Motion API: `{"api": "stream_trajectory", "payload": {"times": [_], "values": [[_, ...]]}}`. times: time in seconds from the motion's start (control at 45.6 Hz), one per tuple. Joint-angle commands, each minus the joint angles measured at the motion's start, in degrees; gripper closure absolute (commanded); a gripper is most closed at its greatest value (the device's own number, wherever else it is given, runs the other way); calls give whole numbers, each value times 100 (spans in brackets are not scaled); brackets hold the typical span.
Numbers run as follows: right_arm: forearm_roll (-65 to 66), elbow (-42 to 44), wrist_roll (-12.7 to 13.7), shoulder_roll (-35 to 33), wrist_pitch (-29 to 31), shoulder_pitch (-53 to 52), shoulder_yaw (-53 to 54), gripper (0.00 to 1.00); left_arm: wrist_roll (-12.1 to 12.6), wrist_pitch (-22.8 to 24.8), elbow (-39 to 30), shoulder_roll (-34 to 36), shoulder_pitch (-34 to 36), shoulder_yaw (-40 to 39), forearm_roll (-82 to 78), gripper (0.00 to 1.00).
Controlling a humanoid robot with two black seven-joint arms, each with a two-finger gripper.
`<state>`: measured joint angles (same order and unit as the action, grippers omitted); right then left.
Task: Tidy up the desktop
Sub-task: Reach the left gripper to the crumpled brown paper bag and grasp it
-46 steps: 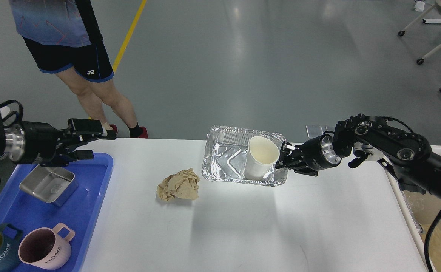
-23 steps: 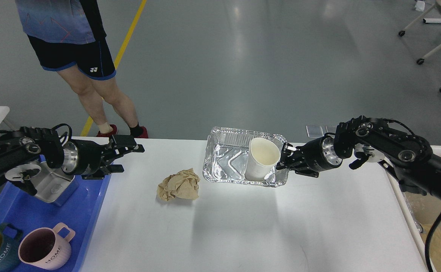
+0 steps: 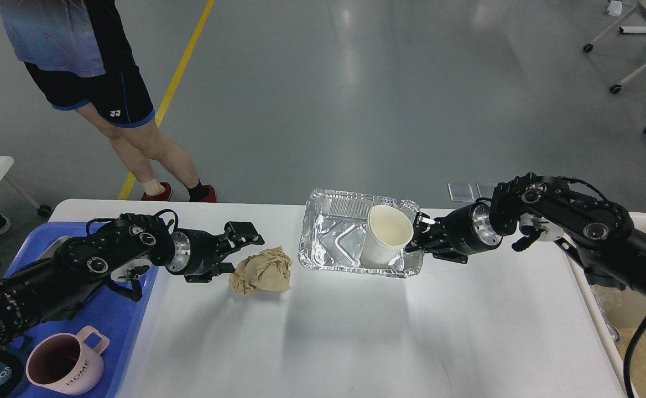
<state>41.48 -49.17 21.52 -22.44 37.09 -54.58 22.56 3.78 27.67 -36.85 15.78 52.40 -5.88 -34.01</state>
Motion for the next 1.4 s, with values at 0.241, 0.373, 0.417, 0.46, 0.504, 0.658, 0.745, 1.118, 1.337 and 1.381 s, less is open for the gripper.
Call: {"api": "stream_trajectory", "payload": {"times": [0.241,0.373,0.417,0.46,0.504,0.658,0.745,1.118,1.337,1.381], "values": [[0,-49,1,-121,0,0,3,100,0,10,486,-400,-73,-1,0,3],[0,-49,1,-121,0,0,3,100,0,10,714,-567,-178,-1,0,3],[0,-49,1,-121,-9,0,3,100,0,10,811,-637,-204,-1,0,3],[0,-49,1,-129,-26,0,3,100,0,1,925,-742,-231,7,0,3],[0,-49,1,-129,-26,0,3,100,0,10,1065,-839,-266,-1,0,3],[0,-49,1,-129,-26,9,3,100,-8,19,1330,-1024,-292,8,0,3],[0,-49,1,-147,-26,9,3,100,-26,-51,1338,-1050,-319,16,-35,4],[17,-49,-8,-208,-35,70,3,100,-307,-447,1330,-1041,-178,632,-457,47],[18,-49,-8,-226,-35,97,3,100,-184,-341,1312,-963,77,632,-475,98],[18,-49,-8,-226,-35,97,3,100,-184,-324,1303,-945,147,632,-475,99]]}}
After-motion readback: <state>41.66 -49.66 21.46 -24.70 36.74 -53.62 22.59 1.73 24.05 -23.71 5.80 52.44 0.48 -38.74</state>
